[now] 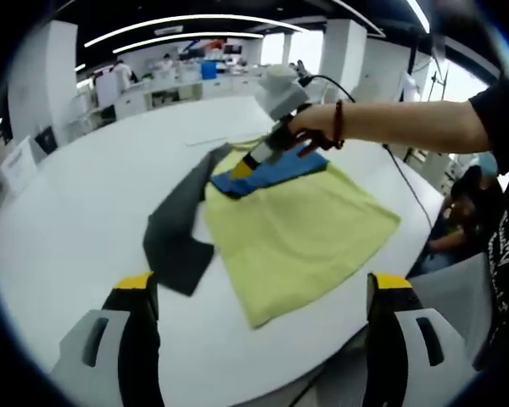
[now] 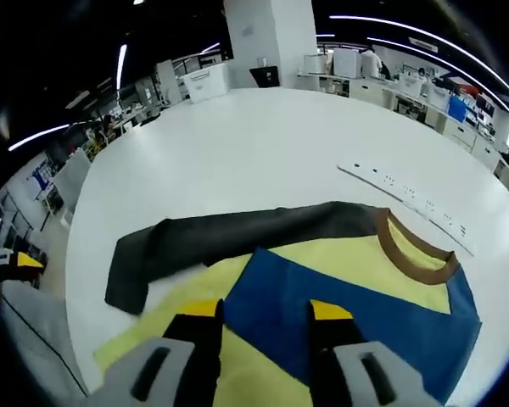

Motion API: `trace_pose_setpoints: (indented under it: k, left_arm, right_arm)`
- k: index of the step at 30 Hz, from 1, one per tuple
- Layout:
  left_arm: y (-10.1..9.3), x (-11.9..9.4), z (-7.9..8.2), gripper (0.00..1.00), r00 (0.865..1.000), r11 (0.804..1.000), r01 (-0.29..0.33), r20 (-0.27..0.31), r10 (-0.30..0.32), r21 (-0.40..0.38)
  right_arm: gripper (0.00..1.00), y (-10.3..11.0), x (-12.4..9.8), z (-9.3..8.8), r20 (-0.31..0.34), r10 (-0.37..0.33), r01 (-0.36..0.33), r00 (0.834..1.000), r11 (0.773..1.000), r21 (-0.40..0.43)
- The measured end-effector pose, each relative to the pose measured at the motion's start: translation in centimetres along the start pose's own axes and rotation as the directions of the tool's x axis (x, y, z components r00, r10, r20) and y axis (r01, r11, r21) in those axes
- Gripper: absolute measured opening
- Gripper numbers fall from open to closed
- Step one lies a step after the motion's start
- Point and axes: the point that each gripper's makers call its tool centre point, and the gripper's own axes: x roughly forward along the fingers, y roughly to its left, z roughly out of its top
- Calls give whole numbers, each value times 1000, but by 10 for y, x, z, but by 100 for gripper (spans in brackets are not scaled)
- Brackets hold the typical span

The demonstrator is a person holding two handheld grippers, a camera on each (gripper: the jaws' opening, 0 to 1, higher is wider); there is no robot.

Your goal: Fold the garment on the visible template until the final outline fits inside the template.

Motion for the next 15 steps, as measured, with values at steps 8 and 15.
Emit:
trace_pose_setpoints:
  k: [8,15]
  left_arm:
    - [-5,-1,7,100,1000,1000,-3,6,3,3]
    - [-11,1,12,100,1000,1000,5,6,-5,13]
  right_arm:
    - [51,-37,-24,-16,-10,-80,81,997,996,45]
    - [53,-71,-42,-37,-27,-149,151,988,982,112]
